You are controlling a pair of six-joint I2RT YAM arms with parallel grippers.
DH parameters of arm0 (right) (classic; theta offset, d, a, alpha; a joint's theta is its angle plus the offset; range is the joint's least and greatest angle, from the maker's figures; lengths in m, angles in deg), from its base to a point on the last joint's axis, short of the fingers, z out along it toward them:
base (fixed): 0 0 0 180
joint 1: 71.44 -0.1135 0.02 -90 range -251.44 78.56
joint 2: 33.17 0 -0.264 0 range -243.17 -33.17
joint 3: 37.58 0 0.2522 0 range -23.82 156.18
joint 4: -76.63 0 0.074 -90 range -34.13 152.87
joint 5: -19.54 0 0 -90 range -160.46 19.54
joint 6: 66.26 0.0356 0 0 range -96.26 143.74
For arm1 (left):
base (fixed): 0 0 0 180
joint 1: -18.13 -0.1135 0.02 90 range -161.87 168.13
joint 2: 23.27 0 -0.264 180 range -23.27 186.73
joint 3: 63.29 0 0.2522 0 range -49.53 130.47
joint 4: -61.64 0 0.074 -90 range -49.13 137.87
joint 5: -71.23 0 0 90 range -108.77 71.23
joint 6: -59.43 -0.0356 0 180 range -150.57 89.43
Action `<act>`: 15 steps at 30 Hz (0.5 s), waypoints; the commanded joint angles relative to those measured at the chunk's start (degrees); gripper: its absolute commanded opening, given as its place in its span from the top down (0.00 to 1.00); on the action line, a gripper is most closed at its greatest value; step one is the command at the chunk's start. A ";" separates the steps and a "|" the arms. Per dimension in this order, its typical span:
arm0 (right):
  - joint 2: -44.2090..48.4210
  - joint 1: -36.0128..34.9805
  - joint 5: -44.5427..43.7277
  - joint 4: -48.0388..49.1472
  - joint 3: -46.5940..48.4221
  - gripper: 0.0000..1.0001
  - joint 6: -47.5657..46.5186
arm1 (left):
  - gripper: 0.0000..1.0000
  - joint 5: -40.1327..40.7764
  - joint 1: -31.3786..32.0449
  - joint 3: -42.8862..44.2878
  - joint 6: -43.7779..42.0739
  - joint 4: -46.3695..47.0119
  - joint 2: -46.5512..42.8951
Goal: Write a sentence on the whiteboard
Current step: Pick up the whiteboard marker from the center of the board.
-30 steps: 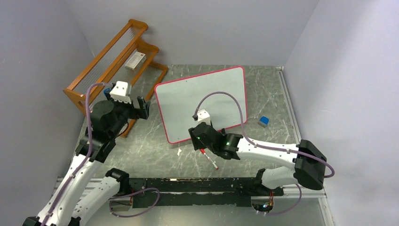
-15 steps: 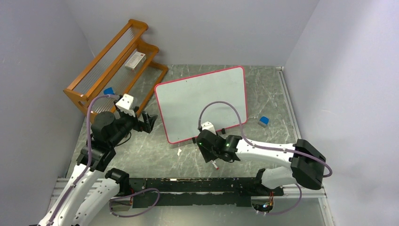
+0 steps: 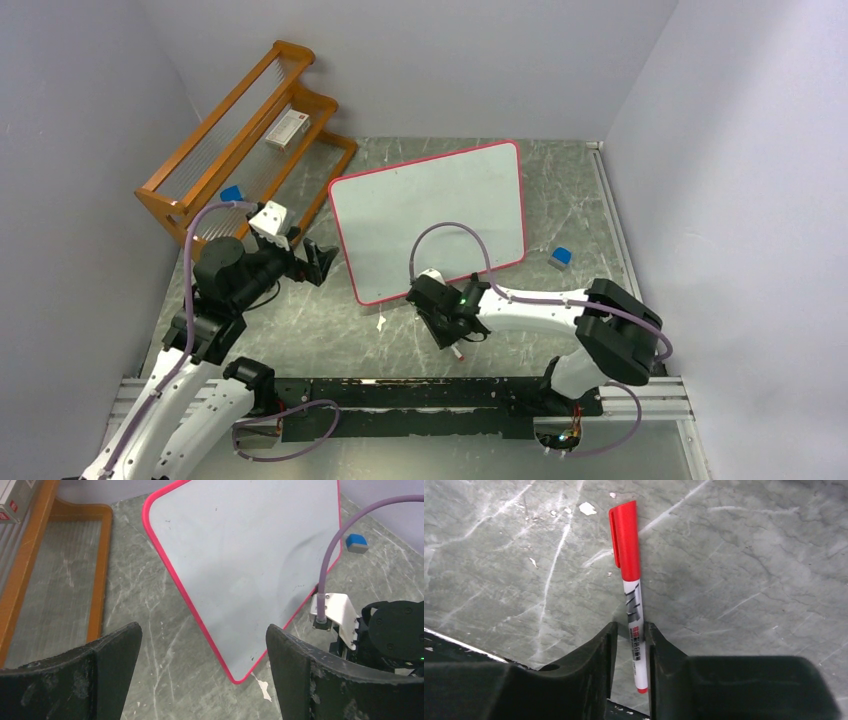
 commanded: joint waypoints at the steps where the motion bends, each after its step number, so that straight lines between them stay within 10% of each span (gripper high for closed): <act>1: -2.18 0.35 1.50 -1.18 0.56 0.75 -1.31 | 0.02 -4.00 0.18 -0.53 0.81 3.10 0.71; 7: -0.03 0.39 1.78 -0.23 0.19 1.00 -1.69 | 0.02 -7.19 0.17 0.48 2.80 3.37 3.72; 15: 9.60 0.30 0.83 0.22 1.12 1.00 -4.71 | 0.02 -12.60 0.15 2.32 9.47 2.04 10.47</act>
